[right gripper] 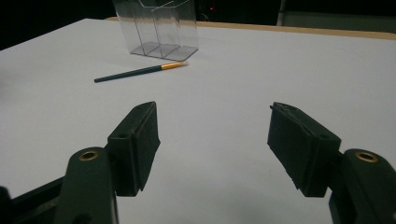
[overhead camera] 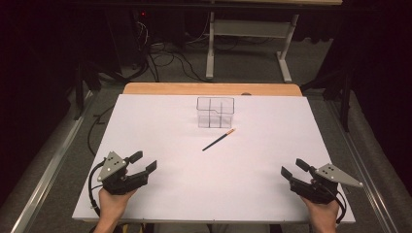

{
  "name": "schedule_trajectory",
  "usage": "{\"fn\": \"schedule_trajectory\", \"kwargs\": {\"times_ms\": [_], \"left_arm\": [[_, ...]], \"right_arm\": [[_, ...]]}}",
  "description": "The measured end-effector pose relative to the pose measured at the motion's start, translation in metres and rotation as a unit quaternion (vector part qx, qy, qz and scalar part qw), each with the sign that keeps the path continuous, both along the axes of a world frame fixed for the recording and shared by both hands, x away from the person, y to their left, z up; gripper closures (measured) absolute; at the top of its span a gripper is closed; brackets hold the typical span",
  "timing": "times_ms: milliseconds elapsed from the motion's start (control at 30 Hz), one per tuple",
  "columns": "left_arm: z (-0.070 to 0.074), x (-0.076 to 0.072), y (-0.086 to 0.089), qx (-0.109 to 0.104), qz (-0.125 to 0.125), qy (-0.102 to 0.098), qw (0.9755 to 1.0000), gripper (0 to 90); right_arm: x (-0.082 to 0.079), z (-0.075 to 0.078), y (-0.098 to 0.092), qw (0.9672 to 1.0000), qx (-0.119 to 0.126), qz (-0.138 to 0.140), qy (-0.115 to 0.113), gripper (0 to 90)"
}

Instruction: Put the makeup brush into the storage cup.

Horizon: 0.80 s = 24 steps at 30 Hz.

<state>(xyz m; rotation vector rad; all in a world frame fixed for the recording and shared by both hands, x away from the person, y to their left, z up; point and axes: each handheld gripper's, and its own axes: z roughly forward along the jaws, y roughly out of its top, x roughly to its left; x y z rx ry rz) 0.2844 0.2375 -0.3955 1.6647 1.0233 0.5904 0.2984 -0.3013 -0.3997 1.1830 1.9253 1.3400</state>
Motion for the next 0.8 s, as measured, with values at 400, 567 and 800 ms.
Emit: {"fn": "schedule_trajectory", "kwargs": {"times_ms": [400,567,800], "left_arm": [[0.005,0.001,-0.004,0.000,-0.007,0.000,1.0000,34.1],[0.010,0.003,-0.006,-0.008,-0.013,0.000,0.9999,33.8],[0.014,0.005,-0.008,-0.010,-0.018,0.000,0.9998,33.7]], "right_arm": [[0.001,-0.001,0.000,1.0000,-0.001,0.001,0.001,35.3],[0.001,-0.001,0.000,1.0000,-0.001,-0.001,0.001,35.3],[0.001,-0.001,-0.001,1.0000,0.000,-0.001,0.000,35.2]]}}
